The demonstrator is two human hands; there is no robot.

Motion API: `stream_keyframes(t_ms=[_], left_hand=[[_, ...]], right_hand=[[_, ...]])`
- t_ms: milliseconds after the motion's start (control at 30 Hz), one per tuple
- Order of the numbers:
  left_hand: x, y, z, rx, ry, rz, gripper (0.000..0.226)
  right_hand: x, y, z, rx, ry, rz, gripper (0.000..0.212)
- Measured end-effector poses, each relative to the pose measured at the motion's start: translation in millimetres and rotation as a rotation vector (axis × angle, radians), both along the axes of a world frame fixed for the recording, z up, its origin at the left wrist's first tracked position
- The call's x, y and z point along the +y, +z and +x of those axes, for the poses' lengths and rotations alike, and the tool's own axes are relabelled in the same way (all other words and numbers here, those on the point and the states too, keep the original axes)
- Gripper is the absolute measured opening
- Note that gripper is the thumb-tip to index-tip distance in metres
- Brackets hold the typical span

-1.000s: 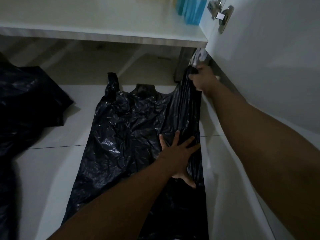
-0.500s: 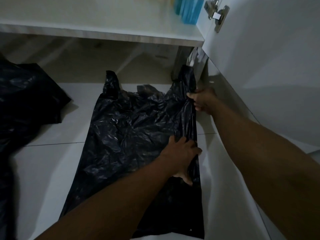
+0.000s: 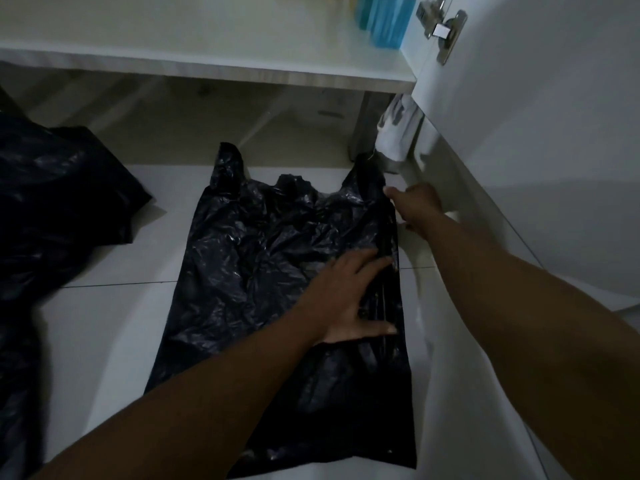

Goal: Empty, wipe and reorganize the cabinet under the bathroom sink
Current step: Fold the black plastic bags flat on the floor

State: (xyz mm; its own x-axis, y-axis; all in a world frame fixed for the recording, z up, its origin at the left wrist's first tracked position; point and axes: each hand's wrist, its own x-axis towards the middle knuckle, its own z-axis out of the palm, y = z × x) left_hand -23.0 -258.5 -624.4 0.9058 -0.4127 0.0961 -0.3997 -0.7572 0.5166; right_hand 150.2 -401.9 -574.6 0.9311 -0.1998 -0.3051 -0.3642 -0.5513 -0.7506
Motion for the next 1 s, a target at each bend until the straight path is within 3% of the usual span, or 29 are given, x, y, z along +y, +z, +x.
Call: stream_keyframes(t_ms=[100,200,267,367,533,633,700,833,900,1000], left_hand=[[31.2,10.6,12.8,-0.089,0.222,0.077,0.095],[77.1,19.5,27.4,0.001,0.401,0.270,0.105],[102.2,21.5,33.4,0.153,0.427,0.404,0.120],[119.6,14.1,36.9,0.280,0.372,0.477,0.128],[134.5,7.0,29.6,0.109,0.380,0.419,0.120],[152.4,12.9,28.4,0.200,0.370,0.462,0.125],[161.1,14.0,28.1,0.274,0.356,0.480,0.130],[167.1,19.1,21.5,0.076,0.277,0.441,0.131],[168.1,23.4,14.5,0.016,0.197,0.499,0.129],[164.6,25.8,6.5,0.118,0.170,0.547,0.132]], right_hand=[[-3.5,11.3,-6.2,0.303,0.076,-0.040,0.045],[-10.0,9.2,-11.0,0.562,0.262,-0.200,0.024],[-10.6,0.5,-10.9,0.574,0.296,-0.249,0.015],[-13.2,-2.9,-11.6,0.584,0.315,-0.301,0.027],[-12.6,1.6,-8.3,0.578,0.325,-0.337,0.023],[-13.0,-9.6,-5.6,0.641,0.375,-0.389,0.022],[-9.0,-8.4,-4.1,0.584,0.424,-0.469,0.033],[14.7,14.7,-8.9,0.062,0.508,-0.590,0.074],[32.3,22.2,-27.2,-0.028,0.649,-0.636,0.075],[54.4,8.5,-63.4,-0.048,0.821,-0.699,0.065]])
